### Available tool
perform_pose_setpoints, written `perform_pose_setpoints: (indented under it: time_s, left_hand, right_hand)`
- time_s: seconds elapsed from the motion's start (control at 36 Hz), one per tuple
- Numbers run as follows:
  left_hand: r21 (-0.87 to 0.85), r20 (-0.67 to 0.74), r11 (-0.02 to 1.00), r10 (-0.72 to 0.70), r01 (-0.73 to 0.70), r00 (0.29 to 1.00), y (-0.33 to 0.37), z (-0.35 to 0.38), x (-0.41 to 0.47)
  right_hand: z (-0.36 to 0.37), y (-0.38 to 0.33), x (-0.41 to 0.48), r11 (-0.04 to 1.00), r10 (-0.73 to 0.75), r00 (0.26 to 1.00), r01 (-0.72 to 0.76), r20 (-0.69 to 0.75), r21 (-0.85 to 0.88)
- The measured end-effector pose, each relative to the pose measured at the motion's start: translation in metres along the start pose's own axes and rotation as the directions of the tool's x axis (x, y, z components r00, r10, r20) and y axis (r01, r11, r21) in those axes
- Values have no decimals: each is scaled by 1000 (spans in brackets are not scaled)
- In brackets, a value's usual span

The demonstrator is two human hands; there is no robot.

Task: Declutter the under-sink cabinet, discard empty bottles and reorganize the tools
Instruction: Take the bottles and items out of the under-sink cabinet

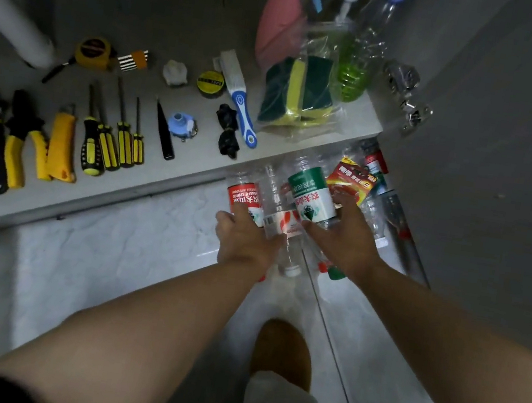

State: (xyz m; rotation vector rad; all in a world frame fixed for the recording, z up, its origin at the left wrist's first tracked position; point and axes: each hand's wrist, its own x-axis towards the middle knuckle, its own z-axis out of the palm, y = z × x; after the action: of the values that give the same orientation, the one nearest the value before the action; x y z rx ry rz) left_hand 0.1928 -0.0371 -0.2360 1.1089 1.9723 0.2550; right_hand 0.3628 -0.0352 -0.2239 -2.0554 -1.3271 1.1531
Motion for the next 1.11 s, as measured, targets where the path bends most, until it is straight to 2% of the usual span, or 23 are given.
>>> perform_pose_setpoints:
  time_s: [0.06,0.19,0.25,0.39,0.5,0.56,0.67,0.81,0.86,0.94,1.0,1.11]
  left_hand:
    - [-2,-3,1000,-18,18,1000,-3,-1,3]
    - [-144,123,988,-33,51,992,-14,-4,12]
    - [-151,148,988,-23,46,989,-18,-5,14]
    - [-202,75,979,-7,22,997,-25,-7,18]
    - [-221,103,975,18,5,995,-29,-8,19]
    - [-215,113,977,24,1,993,-29,-9,17]
    - [-205,120,979,9,16,993,-28,-10,13]
    - [-215,116,976,4,21,993,-29,-10,15]
    - [-217,123,975,-13,40,992,-30,-11,16]
    - [-188,140,981,-16,43,990,-30,-14,13]
    - [-156,156,987,-5,29,988,-29,-18,10]
    - [-124,215,992,9,18,976,-28,-28,6]
  right_hand:
    - [6,2,-1,998,-15,1000,15,3,-67]
    - [18,-3,1,966,-59,996,40,-68,-254]
    - [21,-7,1,951,-82,992,48,-100,-305]
    - [23,-10,-1,948,-128,989,98,-80,-302]
    - [12,-12,8,936,-140,958,45,-251,-350]
    - [2,-10,17,932,-77,952,-37,-296,-362]
    - [-12,-5,27,929,50,974,-126,-219,-348]
    - [-11,-4,21,924,0,962,-104,-272,-369]
    - [-7,-4,13,931,-68,963,-33,-260,-364]
    - [1,-4,-3,930,-199,979,175,-41,-323]
    - [7,-3,-10,912,-212,974,225,74,-342]
    - [18,-7,-10,911,-210,977,213,47,-354]
